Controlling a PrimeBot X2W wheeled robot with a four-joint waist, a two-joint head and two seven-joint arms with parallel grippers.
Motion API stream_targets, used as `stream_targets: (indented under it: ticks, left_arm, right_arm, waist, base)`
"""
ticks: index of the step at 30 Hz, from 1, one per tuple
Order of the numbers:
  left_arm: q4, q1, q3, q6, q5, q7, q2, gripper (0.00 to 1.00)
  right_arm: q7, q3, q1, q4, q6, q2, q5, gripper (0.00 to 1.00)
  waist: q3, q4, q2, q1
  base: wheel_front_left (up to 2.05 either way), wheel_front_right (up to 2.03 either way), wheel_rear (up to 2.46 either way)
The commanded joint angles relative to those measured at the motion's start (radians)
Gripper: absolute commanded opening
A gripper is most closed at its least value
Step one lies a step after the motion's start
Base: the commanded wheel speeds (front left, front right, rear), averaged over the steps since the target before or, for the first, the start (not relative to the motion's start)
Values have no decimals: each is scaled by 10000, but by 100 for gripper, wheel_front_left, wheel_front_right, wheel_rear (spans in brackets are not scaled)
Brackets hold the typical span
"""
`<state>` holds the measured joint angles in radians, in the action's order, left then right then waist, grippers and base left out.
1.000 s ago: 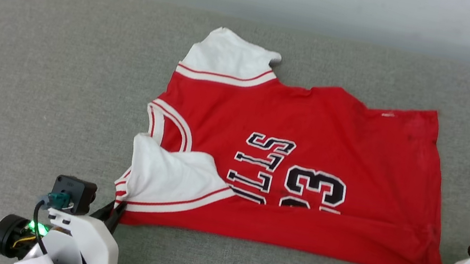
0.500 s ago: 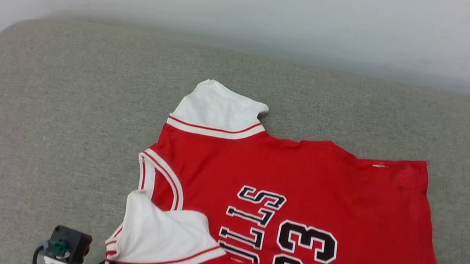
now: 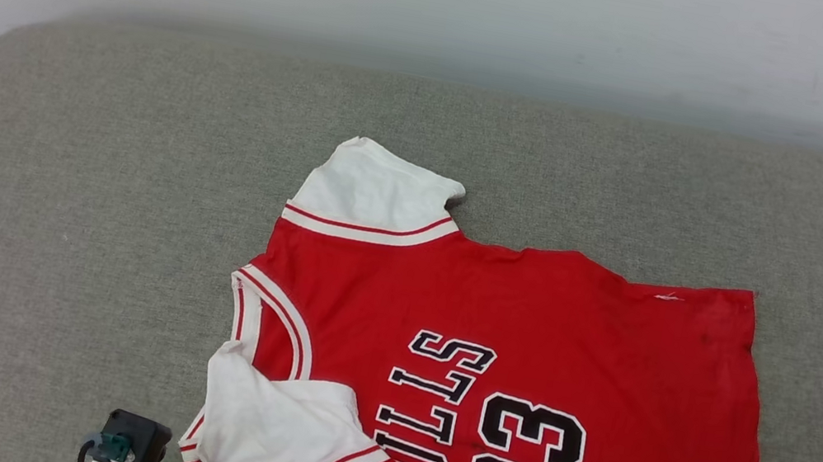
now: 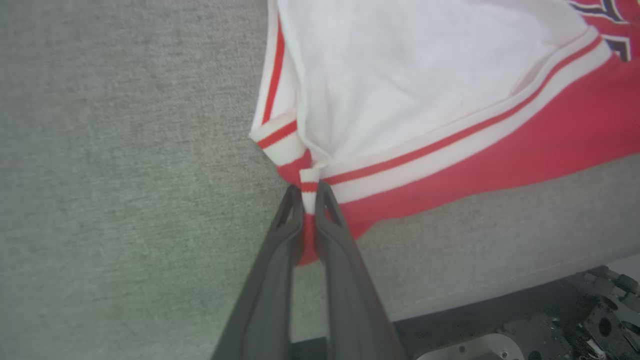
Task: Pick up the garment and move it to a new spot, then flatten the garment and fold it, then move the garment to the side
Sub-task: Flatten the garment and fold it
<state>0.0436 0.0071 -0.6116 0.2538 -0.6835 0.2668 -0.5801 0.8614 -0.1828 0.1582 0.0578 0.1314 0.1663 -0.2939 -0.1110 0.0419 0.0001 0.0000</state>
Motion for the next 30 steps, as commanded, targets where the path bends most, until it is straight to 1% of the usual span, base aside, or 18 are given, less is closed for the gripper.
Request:
stream_targets:
  ticks: [1,4,8,9,10,14,19,21,23,28,30]
  left_arm:
    - [136,-170,-52,-104,-88,-36,123,0]
    - [375,-255,-151,-242,-143,22,216,0]
    - [585,-320,-203,-293,-145,69,275,0]
    - [651,-317,-202,-291,-155,80,297,58]
    - [704,-322,-205,-276,-149,59,315,100]
    - [655,-431,-65,-185,-8,-383,347,100]
    - [253,-693,311,-66,219,-1474,447,100]
    - [61,-784,464,-93,346,-2012,473,100]
    - [-136,-914,585,-148,466,-2597,582,100]
    - [-333,-1120,792,-264,894,-4288,885,100]
    - [-382,-1179,766,-463,1155,-4856,958,100]
  right_arm:
    - [-115,55,-191,-165,-15,-39,54,0]
    - [-220,194,-313,-500,-15,49,85,0]
    - [-341,260,-371,-815,-15,123,101,0]
    - [-405,268,-411,-873,-15,156,115,69]
    - [-490,241,-471,-917,-17,175,116,100]
    - [-933,240,-622,-903,-15,230,51,100]
    - [-1922,110,-892,-397,-14,305,151,100]
    - [-2563,111,-1026,-67,-11,236,32,100]
    - [-3195,422,-1004,224,-11,464,-21,100]
    - [-5134,886,-1092,550,-14,710,-131,100]
    - [-5999,1051,-1158,532,-14,621,-176,100]
  waist:
    - [-55,6,-1,0]
    - [-110,2,-1,0]
    - [-91,18,-1,0]
    - [-71,24,-1,0]
    - [-37,30,-1,0]
    - [142,45,-1,0]
    - [499,-8,-1,0]
    - [663,-27,-1,0]
    - [796,-44,-1,0]
    - [950,-125,-1,0]
    - [962,-179,-1,0]
  base:
    - [0,0,0]
    - [0,0,0]
    - [0,0,0]
    - [0,0,0]
    - [0,0,0]
    - [0,0,0]
    - [0,0,0]
    - [0,0,0]
    - [0,0,0]
    - [0,0,0]
    - [0,0,0]
